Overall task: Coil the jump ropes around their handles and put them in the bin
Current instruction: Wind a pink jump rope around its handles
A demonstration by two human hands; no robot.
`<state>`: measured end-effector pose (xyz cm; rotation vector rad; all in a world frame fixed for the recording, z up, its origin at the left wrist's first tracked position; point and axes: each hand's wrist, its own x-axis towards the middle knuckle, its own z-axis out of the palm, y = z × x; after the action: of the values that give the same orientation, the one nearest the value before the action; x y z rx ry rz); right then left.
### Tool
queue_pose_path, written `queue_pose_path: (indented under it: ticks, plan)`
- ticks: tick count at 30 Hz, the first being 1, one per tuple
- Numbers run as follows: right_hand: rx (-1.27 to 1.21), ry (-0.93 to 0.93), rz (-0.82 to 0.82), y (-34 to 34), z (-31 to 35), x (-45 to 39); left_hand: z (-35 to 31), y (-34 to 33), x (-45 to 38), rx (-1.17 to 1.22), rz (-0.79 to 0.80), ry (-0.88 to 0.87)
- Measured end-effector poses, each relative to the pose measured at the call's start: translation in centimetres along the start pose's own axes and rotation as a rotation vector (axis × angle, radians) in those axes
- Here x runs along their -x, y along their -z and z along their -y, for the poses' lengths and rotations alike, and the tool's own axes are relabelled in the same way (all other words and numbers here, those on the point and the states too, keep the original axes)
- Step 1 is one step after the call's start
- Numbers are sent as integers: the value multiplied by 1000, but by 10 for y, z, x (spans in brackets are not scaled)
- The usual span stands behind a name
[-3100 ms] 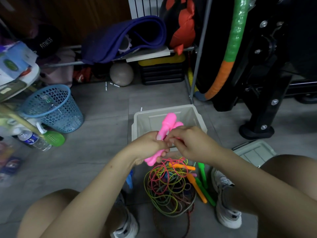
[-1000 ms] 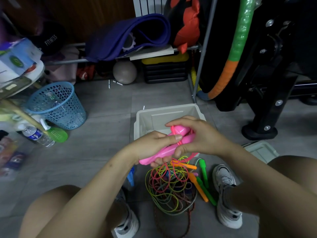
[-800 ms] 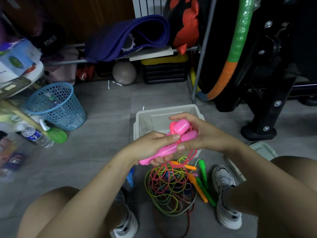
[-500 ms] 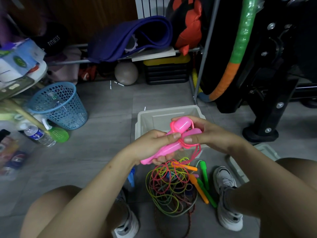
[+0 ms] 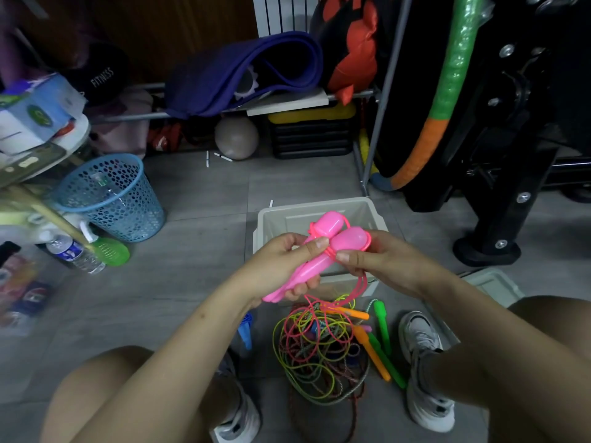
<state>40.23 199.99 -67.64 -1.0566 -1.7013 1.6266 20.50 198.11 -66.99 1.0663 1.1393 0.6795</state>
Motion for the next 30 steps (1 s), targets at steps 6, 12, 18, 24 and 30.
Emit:
queue_pose_path:
  ticks: [6,12,18,24,30]
  plan:
    - [94,7,-321,-15,-8,-4,3,-2,-2,59,-42,-102]
    - [332,12,-507,-34,-16,-6,9,-13,-13,-25,-274,-136]
    - [704,17,-314,-19,2,-3,7,-10,-15,-2,-295,-107]
    - [972,61,-121,12,15,18,2,3,-17,-84,-331,-119]
    - [893,457,-191,14,14,9,6,-4,-15,-382,-90,-197]
